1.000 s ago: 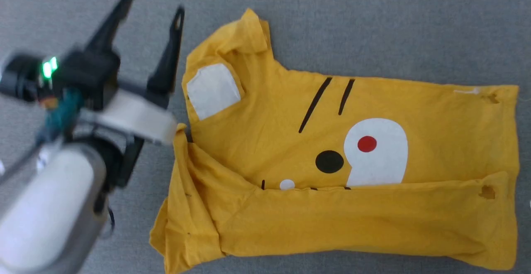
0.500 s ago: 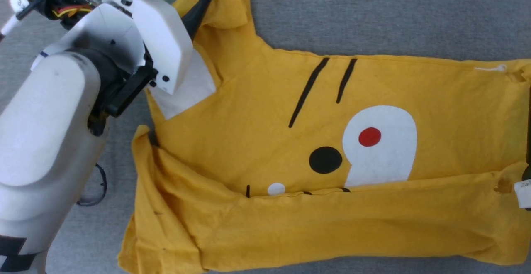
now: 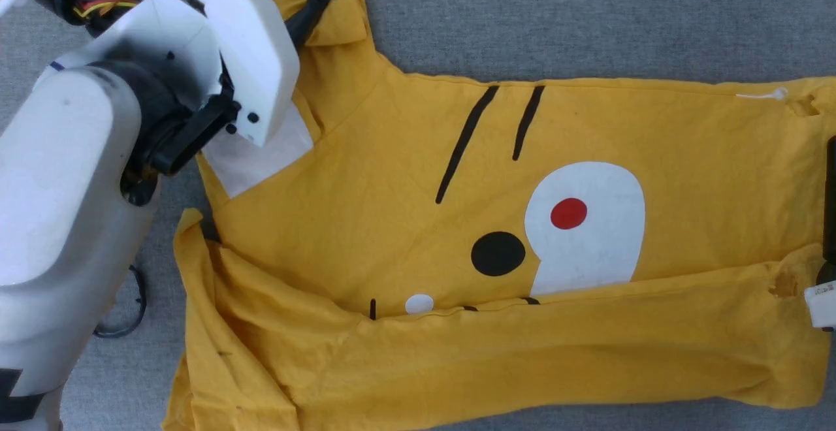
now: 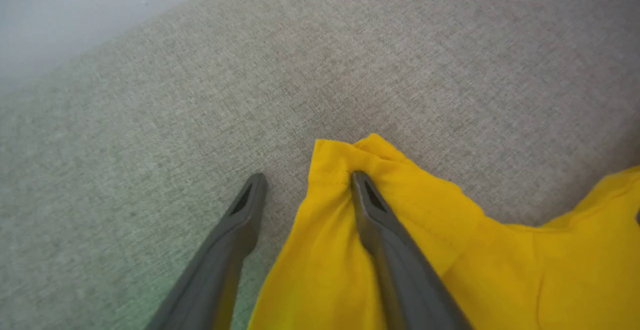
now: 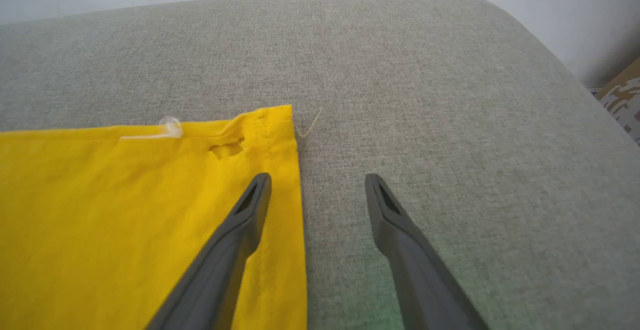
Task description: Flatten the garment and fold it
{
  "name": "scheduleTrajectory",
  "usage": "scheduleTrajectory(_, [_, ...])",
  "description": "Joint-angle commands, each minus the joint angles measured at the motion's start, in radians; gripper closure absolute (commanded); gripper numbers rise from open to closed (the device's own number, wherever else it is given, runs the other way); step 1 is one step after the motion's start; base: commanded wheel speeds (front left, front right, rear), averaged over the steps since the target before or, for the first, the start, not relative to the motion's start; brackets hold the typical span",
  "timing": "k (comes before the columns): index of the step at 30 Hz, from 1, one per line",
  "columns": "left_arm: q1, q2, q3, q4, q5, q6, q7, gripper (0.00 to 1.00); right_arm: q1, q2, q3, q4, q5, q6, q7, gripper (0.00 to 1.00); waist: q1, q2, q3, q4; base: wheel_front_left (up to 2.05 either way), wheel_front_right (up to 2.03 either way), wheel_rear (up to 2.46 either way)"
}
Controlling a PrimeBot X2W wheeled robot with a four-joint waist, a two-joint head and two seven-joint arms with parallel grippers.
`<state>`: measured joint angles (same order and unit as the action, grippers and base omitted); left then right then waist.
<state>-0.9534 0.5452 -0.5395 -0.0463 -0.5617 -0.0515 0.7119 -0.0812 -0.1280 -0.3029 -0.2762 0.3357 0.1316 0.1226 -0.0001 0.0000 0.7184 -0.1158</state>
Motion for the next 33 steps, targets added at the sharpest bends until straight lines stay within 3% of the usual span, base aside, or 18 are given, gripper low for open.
scheduleTrajectory(1, [0.034, 0.01, -0.032, 0.028, -0.008, -0.001, 0.037, 1.0, -0.021, 0.0, -0.002, 0.002, 0.003, -0.001, 0.0, 0.0, 0.0001, 0.0, 0.001, 0.0, 0.0, 0.0, 0.0])
scheduleTrajectory(6, [0.047, 0.016, -0.036, 0.012, -0.029, -0.003, 0.055, 1.0, -0.035, -0.01, -0.004, -0.002, -0.003, -0.001, 0.011, 0.0, 0.0001, 0.0, 0.003, 0.007, 0.0, 0.0, 0.0])
scheduleTrajectory(17, [0.076, 0.015, 0.039, -0.011, 0.017, 0.032, -0.191, 1.0, -0.103, -0.108, 0.025, -0.034, -0.012, -0.001, 0.069, 0.0, 0.0001, 0.0, -0.05, 0.047, 0.0, 0.0, 0.0])
scheduleTrajectory(27, [0.138, 0.031, 0.07, -0.039, 0.005, 0.062, -0.25, 1.0, -0.118, -0.277, 0.029, 0.019, 0.085, -0.001, 0.392, 0.0, 0.0001, 0.0, -0.059, 0.085, 0.0, 0.0, 0.0])
scheduleTrajectory(33, [0.135, 0.018, 0.06, -0.04, 0.004, 0.066, -0.253, 1.0, -0.122, -0.313, 0.057, 0.04, 0.149, -0.001, 0.502, 0.0, 0.0001, 0.0, -0.049, 0.099, 0.0, 0.0, 0.0])
